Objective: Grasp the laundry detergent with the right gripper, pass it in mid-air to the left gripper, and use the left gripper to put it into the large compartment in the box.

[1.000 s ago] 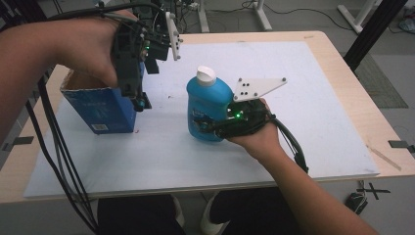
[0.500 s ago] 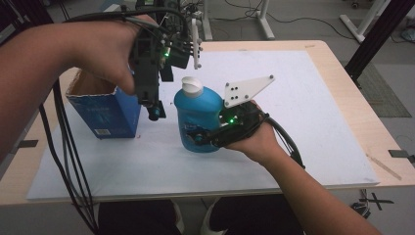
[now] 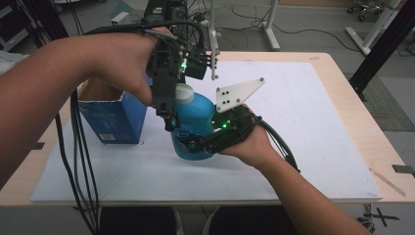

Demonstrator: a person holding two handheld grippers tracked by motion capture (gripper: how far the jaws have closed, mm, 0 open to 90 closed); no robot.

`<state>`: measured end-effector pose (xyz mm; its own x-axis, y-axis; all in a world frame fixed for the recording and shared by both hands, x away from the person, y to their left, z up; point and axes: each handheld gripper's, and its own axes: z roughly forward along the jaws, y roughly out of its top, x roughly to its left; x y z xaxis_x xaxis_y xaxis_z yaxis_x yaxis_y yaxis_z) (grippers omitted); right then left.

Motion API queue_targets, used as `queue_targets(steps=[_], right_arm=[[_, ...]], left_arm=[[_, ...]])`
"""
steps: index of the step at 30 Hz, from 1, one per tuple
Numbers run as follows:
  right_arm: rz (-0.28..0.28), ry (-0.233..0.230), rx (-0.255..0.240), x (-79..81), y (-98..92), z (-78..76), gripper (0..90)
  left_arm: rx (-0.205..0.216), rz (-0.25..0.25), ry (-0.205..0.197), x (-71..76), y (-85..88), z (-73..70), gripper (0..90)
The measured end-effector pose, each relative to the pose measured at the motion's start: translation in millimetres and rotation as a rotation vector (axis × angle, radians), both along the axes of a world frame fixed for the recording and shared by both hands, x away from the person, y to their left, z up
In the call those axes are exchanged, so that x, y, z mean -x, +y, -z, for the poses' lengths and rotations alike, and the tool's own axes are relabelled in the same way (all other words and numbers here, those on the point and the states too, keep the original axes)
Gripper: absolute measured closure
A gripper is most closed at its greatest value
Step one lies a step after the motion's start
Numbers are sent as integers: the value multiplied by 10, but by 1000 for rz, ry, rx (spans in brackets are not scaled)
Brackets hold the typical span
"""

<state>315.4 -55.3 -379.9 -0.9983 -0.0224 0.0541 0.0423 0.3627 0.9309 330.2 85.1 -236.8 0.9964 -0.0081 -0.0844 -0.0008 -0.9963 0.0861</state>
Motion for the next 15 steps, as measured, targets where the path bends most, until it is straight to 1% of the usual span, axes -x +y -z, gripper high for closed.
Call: queue_targets(steps=[3, 5, 6, 8, 9, 11, 13, 14, 15], right_arm=[[-5, -10, -8, -25, 52, -31, 454], [-11, -10, -13, -36, 82, -48, 454], [-13, -4, -15, -37, 94, -54, 455], [-16, -13, -22, -51, 114, -65, 454], [-17, -8, -24, -53, 122, -68, 454], [-16, -7, -27, -63, 134, -69, 454], [-16, 4, -22, -68, 138, -66, 454], [-15, -2, -25, -75, 142, -64, 454], [-14, 1, -24, -78, 146, -63, 454]], left_arm=[[-1, -16, -5, 7, -16, -8, 16], [-1, -21, -8, 10, -20, -16, 16], [0, -30, -7, 16, -20, -18, 17], [1, -33, -13, 18, -17, -23, 16], [4, -32, -16, 19, -16, -24, 16], [-4, -30, -22, 18, -18, -28, 16], [-7, -36, -21, 23, -21, -20, 16], [-12, -39, -21, 25, -25, -22, 17], [-12, -43, -24, 30, -30, -19, 16]])
